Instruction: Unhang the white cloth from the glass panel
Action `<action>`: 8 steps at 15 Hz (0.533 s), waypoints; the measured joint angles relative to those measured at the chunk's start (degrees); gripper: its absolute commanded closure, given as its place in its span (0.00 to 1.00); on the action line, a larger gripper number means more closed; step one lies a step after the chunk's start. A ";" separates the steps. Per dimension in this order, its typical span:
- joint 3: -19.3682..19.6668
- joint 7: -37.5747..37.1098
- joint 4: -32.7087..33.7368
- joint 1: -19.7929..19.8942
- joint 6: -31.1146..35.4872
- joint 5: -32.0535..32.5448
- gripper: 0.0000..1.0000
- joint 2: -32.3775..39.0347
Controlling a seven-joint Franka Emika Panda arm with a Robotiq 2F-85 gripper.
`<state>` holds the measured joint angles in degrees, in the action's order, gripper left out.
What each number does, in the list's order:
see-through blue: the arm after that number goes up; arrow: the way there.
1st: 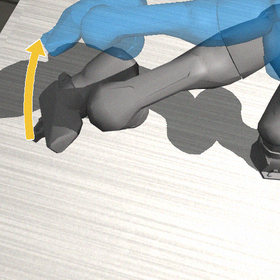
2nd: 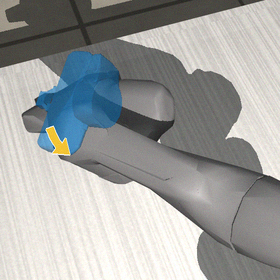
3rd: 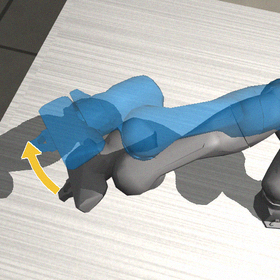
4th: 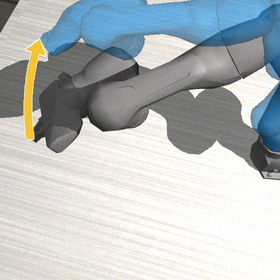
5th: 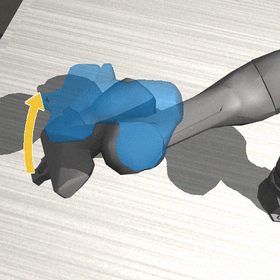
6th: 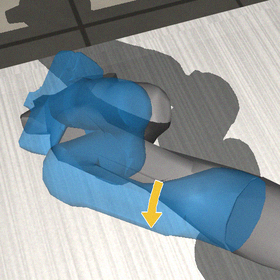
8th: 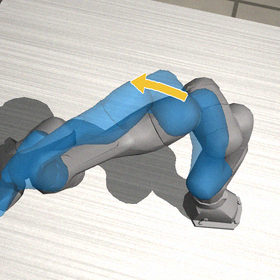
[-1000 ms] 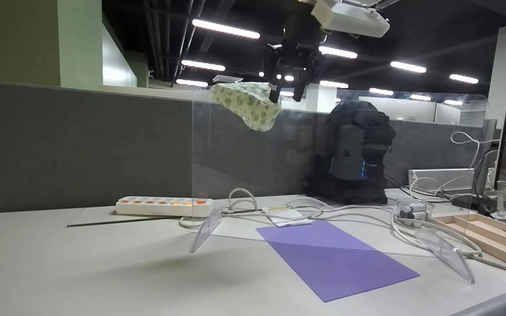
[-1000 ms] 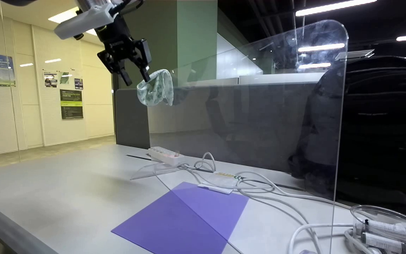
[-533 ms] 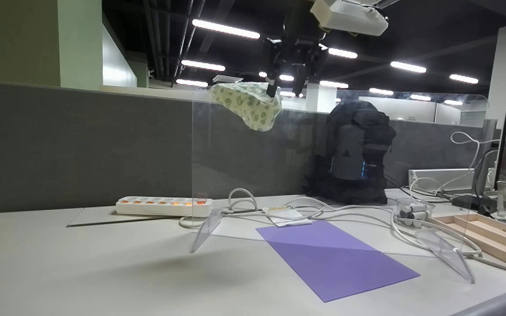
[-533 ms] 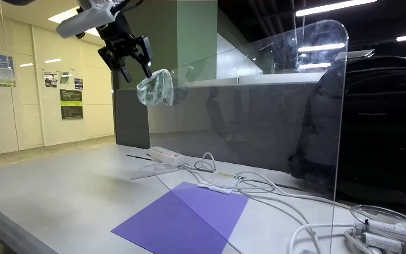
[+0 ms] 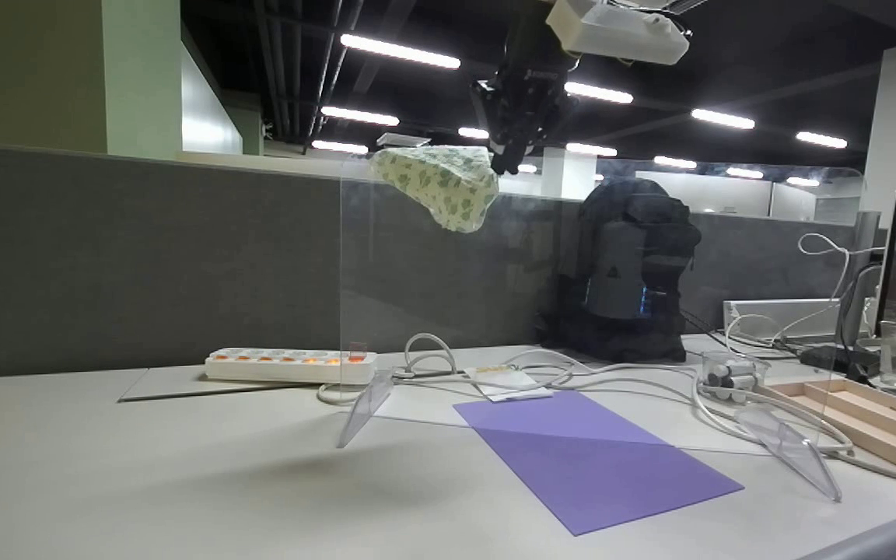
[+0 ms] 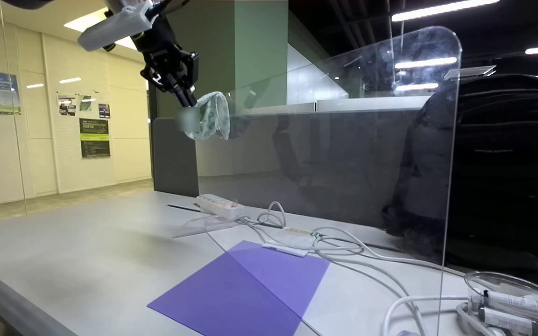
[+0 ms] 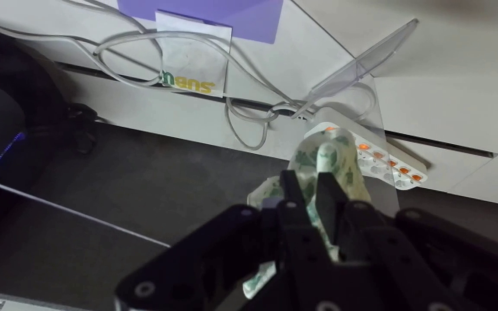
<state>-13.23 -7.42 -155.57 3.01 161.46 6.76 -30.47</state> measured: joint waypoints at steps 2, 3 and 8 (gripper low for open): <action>-0.15 -0.43 0.00 0.03 -0.78 0.00 0.43 0.00; -0.16 -0.48 0.00 0.03 -1.00 -0.01 0.37 0.00; -0.16 -0.69 -0.01 -0.25 -2.70 -0.20 0.28 -0.03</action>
<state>-13.39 -8.12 -155.58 2.76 158.76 6.56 -30.50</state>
